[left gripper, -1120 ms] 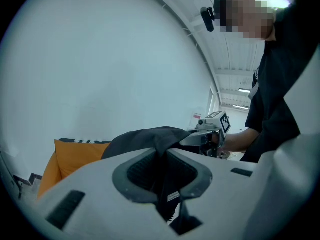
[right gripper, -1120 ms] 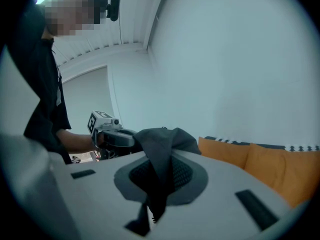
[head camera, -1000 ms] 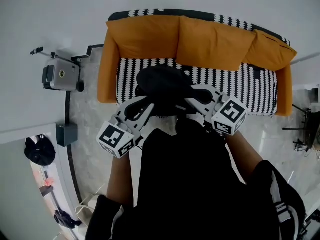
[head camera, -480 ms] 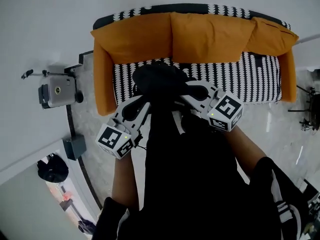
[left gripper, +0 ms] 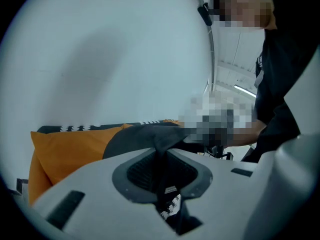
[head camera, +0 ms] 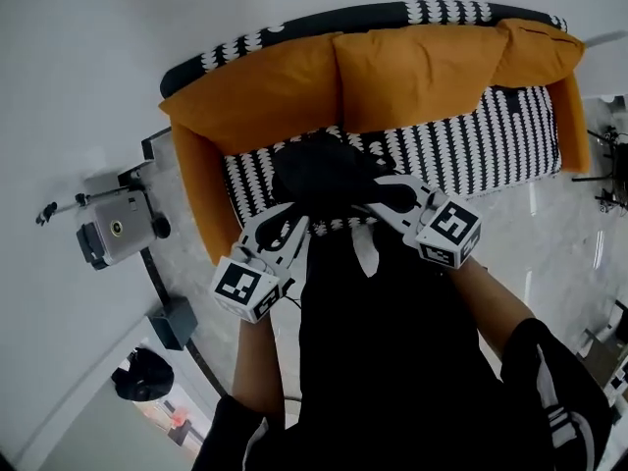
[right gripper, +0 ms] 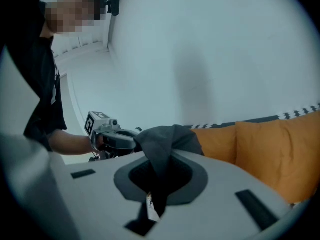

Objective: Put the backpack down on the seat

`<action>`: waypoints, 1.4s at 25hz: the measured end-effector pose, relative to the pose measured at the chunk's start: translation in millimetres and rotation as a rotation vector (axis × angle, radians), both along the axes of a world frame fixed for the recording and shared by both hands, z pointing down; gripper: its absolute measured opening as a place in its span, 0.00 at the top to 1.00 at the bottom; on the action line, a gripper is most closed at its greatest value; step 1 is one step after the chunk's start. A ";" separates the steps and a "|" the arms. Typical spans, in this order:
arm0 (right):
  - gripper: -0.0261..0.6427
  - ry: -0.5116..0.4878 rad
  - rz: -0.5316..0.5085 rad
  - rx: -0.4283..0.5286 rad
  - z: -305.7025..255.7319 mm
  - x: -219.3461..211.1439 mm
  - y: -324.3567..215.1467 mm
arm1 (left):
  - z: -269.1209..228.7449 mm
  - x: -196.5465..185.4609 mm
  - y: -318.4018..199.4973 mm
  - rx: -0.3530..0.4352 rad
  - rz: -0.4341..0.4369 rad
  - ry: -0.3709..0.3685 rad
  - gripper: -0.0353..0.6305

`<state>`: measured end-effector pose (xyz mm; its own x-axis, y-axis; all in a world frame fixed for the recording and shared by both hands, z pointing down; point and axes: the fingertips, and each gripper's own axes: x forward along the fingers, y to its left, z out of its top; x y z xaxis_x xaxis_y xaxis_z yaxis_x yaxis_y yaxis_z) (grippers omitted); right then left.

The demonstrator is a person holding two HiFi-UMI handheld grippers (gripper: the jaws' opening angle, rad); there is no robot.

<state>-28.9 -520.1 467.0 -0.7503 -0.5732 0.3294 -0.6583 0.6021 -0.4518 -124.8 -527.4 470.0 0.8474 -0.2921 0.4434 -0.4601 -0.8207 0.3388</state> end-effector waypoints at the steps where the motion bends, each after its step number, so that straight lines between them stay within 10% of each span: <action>1: 0.91 -0.013 0.014 -0.015 5.9 -1.5 -4.4 | 4.4 -0.5 -6.8 -0.008 0.014 0.001 0.85; 15: 0.91 -0.151 0.174 -0.147 67.2 6.5 -51.2 | 60.7 12.9 -69.9 -0.116 0.195 -0.016 0.85; 35: 0.91 -0.027 0.323 -0.080 100.0 66.6 -105.6 | 80.4 71.3 -131.0 -0.088 0.262 0.030 0.85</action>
